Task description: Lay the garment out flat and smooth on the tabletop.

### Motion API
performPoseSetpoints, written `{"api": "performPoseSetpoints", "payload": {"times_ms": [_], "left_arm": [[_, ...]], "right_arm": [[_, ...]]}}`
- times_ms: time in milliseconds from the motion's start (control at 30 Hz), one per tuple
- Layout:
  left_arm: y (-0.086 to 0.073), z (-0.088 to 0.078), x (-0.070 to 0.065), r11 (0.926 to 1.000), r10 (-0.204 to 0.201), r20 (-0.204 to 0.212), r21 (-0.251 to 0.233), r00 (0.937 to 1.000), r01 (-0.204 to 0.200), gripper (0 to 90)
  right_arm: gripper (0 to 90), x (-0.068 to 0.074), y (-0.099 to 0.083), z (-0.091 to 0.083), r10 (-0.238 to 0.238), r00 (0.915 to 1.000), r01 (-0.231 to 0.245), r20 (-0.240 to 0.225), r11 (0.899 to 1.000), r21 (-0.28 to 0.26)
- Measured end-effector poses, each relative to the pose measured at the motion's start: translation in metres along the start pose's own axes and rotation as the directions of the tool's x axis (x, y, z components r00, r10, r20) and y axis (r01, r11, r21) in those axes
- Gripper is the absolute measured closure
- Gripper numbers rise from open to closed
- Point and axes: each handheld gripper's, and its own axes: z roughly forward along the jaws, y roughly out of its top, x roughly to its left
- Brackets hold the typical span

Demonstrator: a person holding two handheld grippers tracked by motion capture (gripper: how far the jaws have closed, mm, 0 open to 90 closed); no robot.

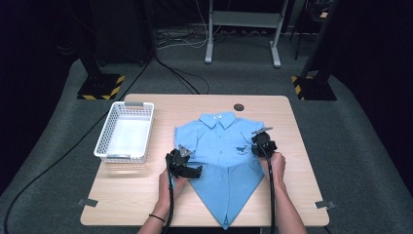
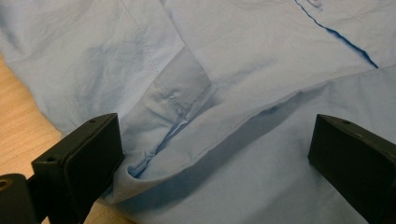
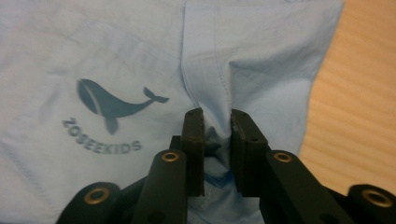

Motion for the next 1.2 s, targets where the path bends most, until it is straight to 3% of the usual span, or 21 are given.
{"api": "performPoseSetpoints", "payload": {"times_ms": [133, 300, 467, 533, 600, 633, 767, 800, 833, 1000, 1100, 1200], "left_arm": [[0.000, 0.000, 0.000, 1.0000, 0.000, 0.000, 0.000, 1.0000, 0.000, 2.7], [0.000, 0.000, 0.000, 1.0000, -0.003, -0.002, -0.002, 1.0000, 0.003, 3.1], [0.000, 0.000, 0.000, 1.0000, -0.003, -0.002, -0.002, 1.0000, 0.003, 3.2], [0.000, 0.000, 0.000, 1.0000, -0.003, -0.002, -0.002, 1.0000, 0.003, 3.2], [0.000, 0.000, 0.000, 1.0000, -0.003, -0.002, -0.002, 1.0000, 0.003, 3.2], [0.000, 0.000, 0.000, 1.0000, -0.003, -0.002, -0.002, 1.0000, 0.003, 3.3], [0.000, 0.000, 0.000, 1.0000, -0.003, -0.003, -0.003, 1.0000, 0.003, 3.3], [0.000, 0.000, 0.000, 1.0000, -0.004, -0.003, -0.003, 1.0000, 0.004, 3.3], [0.000, 0.000, 0.000, 1.0000, -0.003, -0.003, -0.003, 1.0000, 0.003, 3.3], [0.000, 0.000, 0.000, 1.0000, -0.003, -0.003, -0.003, 1.0000, 0.003, 3.3], [0.000, 0.000, 0.000, 1.0000, -0.003, -0.003, -0.003, 1.0000, 0.003, 3.3], [0.000, 0.000, 0.000, 1.0000, -0.003, -0.003, -0.003, 1.0000, 0.003, 3.3]], "right_arm": [[82.4, -0.007, -0.001, -0.009, 0.025, 0.9995, -0.024, 0.022, 0.998, -0.054], [81.9, -0.030, -0.007, -0.025, 0.086, 0.9946, -0.078, 0.058, 0.989, -0.129], [78.0, -0.057, -0.022, -0.024, 0.175, 0.9824, -0.165, 0.067, 0.978, -0.126], [71.8, -0.066, -0.030, -0.022, 0.208, 0.9751, -0.198, 0.078, 0.974, -0.112], [58.1, -0.075, -0.038, -0.022, 0.255, 0.9627, -0.246, 0.090, 0.964, -0.105], [49.2, -0.080, -0.042, -0.024, 0.289, 0.9516, -0.279, 0.104, 0.955, -0.101], [27.7, -0.093, -0.055, -0.044, 0.420, 0.9028, -0.403, 0.091, 0.901, -0.164], [24.0, -0.094, -0.057, -0.050, 0.437, 0.8962, -0.419, 0.075, 0.889, -0.184], [21.6, -0.092, -0.057, -0.055, 0.436, 0.8972, -0.417, 0.068, 0.888, -0.193], [15.8, -0.063, -0.050, -0.062, 0.363, 0.9292, -0.342, 0.071, 0.916, -0.210], [14.4, -0.045, -0.046, -0.045, 0.294, 0.9530, -0.281, 0.073, 0.948, -0.152], [14.1, -0.034, -0.046, -0.027, 0.256, 0.9635, -0.249, 0.077, 0.964, -0.098]]}}
